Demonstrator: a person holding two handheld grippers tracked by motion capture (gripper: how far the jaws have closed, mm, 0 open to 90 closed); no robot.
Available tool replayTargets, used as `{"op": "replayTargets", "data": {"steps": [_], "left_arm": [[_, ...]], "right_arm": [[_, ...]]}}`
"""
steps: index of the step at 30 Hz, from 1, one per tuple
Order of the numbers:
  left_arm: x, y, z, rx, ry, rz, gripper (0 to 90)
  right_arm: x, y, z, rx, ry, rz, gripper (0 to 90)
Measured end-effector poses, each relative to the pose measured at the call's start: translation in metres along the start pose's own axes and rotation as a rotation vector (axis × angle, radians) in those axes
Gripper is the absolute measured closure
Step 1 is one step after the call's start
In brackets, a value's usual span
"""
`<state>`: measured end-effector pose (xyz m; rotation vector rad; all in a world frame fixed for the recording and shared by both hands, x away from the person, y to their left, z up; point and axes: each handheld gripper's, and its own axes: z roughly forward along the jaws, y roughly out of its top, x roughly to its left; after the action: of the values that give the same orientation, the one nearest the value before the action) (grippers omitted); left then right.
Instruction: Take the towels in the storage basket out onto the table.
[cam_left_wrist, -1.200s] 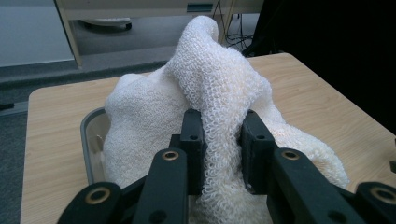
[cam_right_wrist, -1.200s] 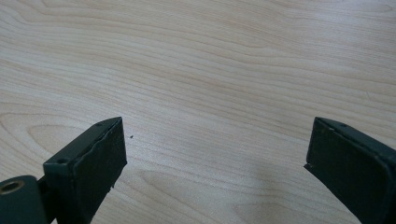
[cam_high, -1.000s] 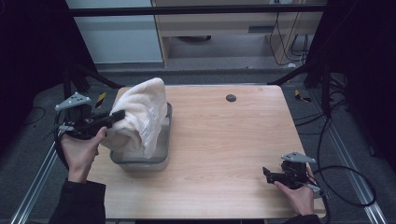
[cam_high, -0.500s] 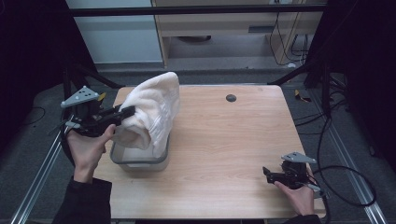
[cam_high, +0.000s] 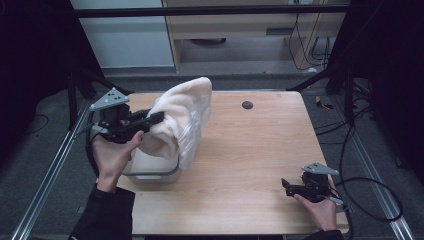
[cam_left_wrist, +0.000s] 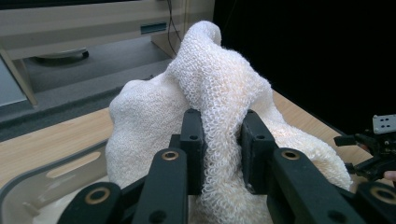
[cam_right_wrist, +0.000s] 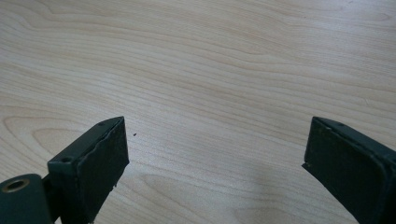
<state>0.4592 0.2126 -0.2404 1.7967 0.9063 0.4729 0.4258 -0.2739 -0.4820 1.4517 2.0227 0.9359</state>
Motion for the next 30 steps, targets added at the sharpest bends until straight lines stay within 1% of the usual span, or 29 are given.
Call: {"op": "replayTargets", "data": {"steps": [5, 12, 13, 20, 21, 25, 26, 28, 30], "left_arm": [[-0.009, 0.002, 0.014, 0.011, -0.018, 0.014, 73.6], [-0.023, 0.005, 0.035, 0.019, -0.056, 0.025, 73.6], [-0.024, 0.005, 0.038, 0.018, -0.061, 0.026, 73.6], [-0.034, 0.000, 0.064, 0.036, -0.082, 0.031, 73.6], [-0.036, 0.000, 0.068, 0.040, -0.084, 0.036, 73.6], [-0.042, -0.003, 0.082, 0.045, -0.097, 0.037, 73.6], [-0.044, -0.004, 0.086, 0.045, -0.101, 0.031, 73.6], [-0.046, -0.005, 0.092, 0.047, -0.103, 0.037, 73.6], [-0.050, -0.006, 0.098, 0.051, -0.103, 0.036, 73.6]], "right_arm": [[0.000, 0.000, -0.001, -0.003, 0.001, 0.006, 6.3], [-0.001, 0.000, -0.001, -0.006, 0.000, 0.002, 6.2], [-0.001, 0.000, 0.000, -0.003, 0.003, -0.007, 6.3], [0.000, 0.000, -0.001, -0.006, 0.002, -0.005, 6.5], [-0.001, 0.000, -0.001, -0.009, 0.003, -0.008, 6.5], [-0.002, 0.000, -0.001, -0.011, 0.001, -0.008, 6.6], [-0.002, 0.000, -0.001, -0.011, 0.001, -0.006, 6.7], [-0.002, 0.000, -0.001, -0.011, 0.000, -0.008, 6.7], [-0.002, 0.000, -0.001, -0.011, 0.000, -0.007, 6.7]]}}
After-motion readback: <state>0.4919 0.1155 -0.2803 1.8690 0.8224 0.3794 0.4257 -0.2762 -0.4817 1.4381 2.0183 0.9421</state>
